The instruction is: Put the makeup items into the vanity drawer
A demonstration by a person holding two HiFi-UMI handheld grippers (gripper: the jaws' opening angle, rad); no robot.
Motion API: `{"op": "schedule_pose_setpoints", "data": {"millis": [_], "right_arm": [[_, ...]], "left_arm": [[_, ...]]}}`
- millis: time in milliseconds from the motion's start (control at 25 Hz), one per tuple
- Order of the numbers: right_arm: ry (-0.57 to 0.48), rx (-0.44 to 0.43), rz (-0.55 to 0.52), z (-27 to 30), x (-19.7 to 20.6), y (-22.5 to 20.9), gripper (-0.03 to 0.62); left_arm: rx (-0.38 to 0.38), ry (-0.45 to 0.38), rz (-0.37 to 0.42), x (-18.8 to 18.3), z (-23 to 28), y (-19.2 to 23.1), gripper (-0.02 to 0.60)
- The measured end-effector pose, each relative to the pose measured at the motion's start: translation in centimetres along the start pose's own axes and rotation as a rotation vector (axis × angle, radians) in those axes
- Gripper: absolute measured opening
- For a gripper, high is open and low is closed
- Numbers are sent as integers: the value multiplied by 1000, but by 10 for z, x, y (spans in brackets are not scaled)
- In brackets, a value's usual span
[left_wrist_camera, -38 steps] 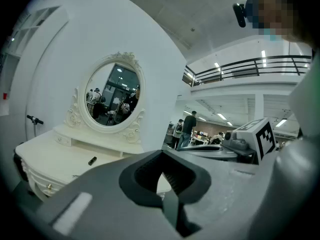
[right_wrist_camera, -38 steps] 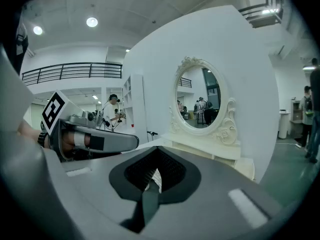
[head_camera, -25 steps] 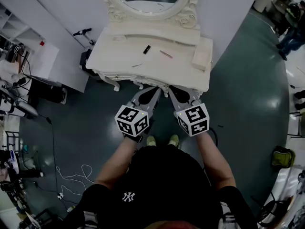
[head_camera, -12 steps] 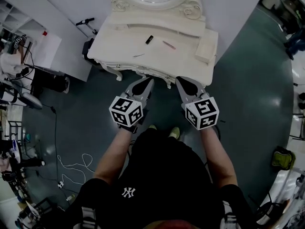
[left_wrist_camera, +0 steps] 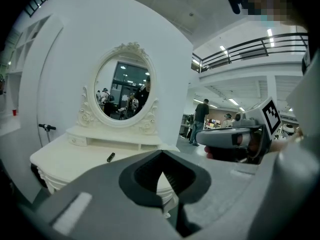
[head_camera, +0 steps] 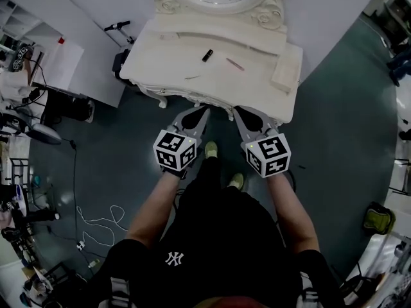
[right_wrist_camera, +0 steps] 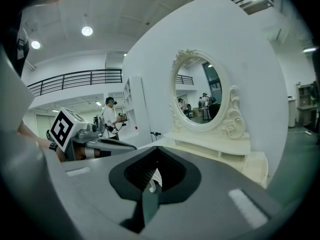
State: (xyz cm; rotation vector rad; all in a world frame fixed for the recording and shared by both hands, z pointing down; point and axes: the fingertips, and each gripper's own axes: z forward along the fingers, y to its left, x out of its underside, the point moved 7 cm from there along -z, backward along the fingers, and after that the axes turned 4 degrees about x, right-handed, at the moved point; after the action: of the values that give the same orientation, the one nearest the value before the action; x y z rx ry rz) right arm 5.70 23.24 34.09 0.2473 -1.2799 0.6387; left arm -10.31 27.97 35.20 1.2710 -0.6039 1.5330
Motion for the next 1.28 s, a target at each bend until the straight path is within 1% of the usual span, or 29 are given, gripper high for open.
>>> {"op": "schedule_pose_setpoints", "data": {"millis": [160, 320, 520, 720, 880, 960, 1080, 1160, 1280], "right_arm": [[20, 0, -8, 35, -6, -2, 23], [45, 5, -3, 82, -9, -6, 23], [90, 11, 3, 137, -8, -8, 23], [124, 37, 27, 185, -2, -15, 23], [135, 61, 52, 215, 7, -18, 23], [147, 69, 62, 227, 12, -19, 23], [175, 78, 73, 239, 21, -21, 24], [189, 85, 84, 245, 26, -25, 24], [203, 93, 95, 253, 32, -33, 24]], "left_arm": [[-3, 29, 14, 2, 15, 32, 2], [0, 66, 35, 3, 31, 74, 2], [7, 121, 81, 8, 53, 129, 2], [24, 175, 111, 26, 74, 184, 2], [41, 229, 163, 45, 92, 222, 11], [45, 264, 188, 54, 100, 237, 23], [53, 320, 204, 71, 113, 255, 37], [66, 357, 214, 81, 123, 264, 41], [80, 402, 253, 93, 137, 273, 52]]}}
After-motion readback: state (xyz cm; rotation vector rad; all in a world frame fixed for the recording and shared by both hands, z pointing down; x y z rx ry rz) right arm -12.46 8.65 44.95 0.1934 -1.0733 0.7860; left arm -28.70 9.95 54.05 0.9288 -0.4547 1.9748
